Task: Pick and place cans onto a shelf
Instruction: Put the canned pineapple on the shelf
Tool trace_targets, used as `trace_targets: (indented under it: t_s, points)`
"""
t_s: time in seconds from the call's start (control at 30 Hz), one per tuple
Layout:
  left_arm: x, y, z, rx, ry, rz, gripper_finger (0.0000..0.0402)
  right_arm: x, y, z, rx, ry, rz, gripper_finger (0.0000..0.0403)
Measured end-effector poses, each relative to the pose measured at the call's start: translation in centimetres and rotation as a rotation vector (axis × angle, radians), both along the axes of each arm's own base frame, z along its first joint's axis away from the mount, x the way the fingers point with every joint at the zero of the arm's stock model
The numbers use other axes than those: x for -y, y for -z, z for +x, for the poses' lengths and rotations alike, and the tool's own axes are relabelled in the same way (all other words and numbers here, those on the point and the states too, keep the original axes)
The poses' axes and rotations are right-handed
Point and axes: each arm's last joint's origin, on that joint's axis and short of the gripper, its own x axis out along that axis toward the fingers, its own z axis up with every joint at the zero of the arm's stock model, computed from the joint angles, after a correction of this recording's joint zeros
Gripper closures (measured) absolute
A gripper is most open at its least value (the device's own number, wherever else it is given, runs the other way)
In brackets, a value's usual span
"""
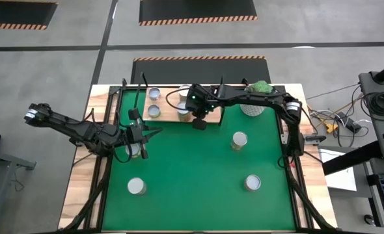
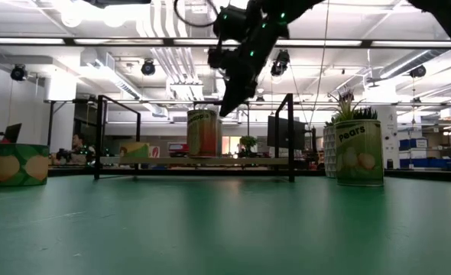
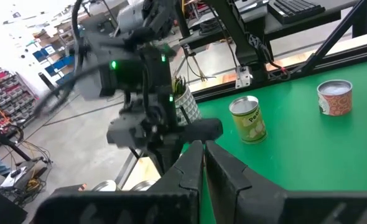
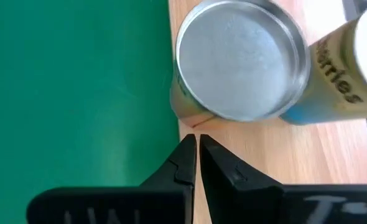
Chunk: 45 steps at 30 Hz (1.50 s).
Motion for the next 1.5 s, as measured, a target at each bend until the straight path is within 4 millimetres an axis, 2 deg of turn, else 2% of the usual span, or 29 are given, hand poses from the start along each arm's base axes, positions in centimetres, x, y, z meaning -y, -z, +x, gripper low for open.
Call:
trace_targets:
  t_s: [0.13, 0.3, 0.4, 0.53, 0.63, 0.8, 1.03, 1.13, 1.3, 1.5]
  points:
    - [0.0, 0.0, 0.0, 0.0, 0.0, 0.0, 0.0402, -2.0, -1.9, -1.0, -0.003, -0.021, 0.014, 0.0394]
    - [0.0, 0.1, 0.0, 0.0, -0.005, -0.03, 0.0402, -6.1, -4.5, -2.1, 0.047, -0.084, 0.025, 0.0394]
    - [0.1, 0.9, 0.2, -0.052, -0.012, -0.057, 0.0402, -8.8, -5.7, -3.1, 0.076, -0.129, 0.036, 0.0394]
    - [0.3, 2.0, 1.0, -0.158, -0.004, -0.034, 0.0402, -11.7, -6.4, -5.2, 0.085, -0.147, 0.08, 0.0394]
    - [0.5, 2.5, 2.1, -0.22, 0.041, -0.041, 0.0402, -12.9, -6.4, -7.2, 0.079, -0.111, 0.091, 0.0394]
    - [-0.4, 4.0, 4.3, -0.366, 0.024, -0.038, 0.0402, -13.6, -4.9, -10.9, 0.04, 0.014, 0.057, 0.0394]
    - [-4.0, 7.8, 7.2, -0.559, -0.124, -0.004, 0.0402, -13.5, -3.0, -15.3, 0.059, 0.122, 0.088, 0.0394]
    - [-5.9, 9.2, 8.1, -0.607, -0.185, -0.008, 0.0402, -13.4, -2.5, -16.2, 0.107, 0.128, 0.1, 0.0394]
    - [-8.3, 10.4, 9.3, -0.583, -0.266, -0.034, 0.0402, -13.3, -2.0, -17.1, 0.146, 0.126, 0.105, 0.0394]
    - [-9.1, 10.4, 9.8, -0.538, -0.249, -0.063, 0.0402, -13.3, -1.6, -17.3, 0.136, 0.128, 0.104, 0.0394]
